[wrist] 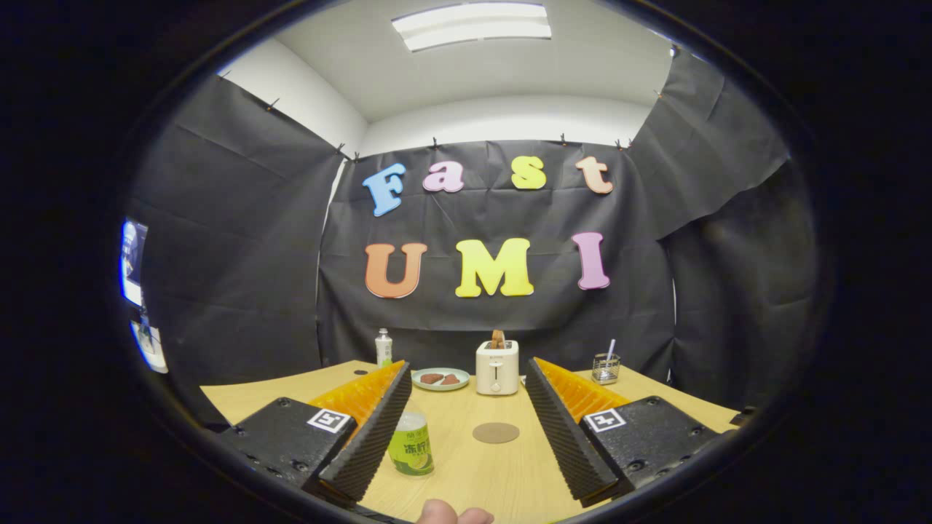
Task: Take the bottle from table, then pour the juice into the cup, finally place the bottle on the coaster
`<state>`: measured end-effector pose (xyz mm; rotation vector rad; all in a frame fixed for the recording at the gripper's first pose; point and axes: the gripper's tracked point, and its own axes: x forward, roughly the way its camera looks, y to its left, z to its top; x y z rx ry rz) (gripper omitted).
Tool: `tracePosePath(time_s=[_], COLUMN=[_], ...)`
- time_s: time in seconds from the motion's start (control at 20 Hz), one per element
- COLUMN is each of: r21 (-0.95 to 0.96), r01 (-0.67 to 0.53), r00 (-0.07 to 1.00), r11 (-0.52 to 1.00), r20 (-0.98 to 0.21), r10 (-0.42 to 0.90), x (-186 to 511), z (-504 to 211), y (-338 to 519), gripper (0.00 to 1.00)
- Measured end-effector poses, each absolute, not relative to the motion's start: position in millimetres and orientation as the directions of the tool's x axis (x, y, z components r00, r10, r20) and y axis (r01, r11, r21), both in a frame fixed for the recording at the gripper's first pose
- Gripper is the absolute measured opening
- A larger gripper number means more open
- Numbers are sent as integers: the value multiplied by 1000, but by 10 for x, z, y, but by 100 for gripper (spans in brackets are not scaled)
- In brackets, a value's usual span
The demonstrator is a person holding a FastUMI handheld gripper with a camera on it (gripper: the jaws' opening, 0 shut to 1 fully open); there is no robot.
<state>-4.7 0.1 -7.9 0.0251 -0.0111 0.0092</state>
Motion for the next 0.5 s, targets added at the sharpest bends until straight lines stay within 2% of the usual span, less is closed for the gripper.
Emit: tracePosePath(time_s=[0.5], r21=[46], r01=[32], r00=[999], r11=[998], r20=[-5], r10=[-32], x=[-71], z=[-108], y=[-145], gripper=[100])
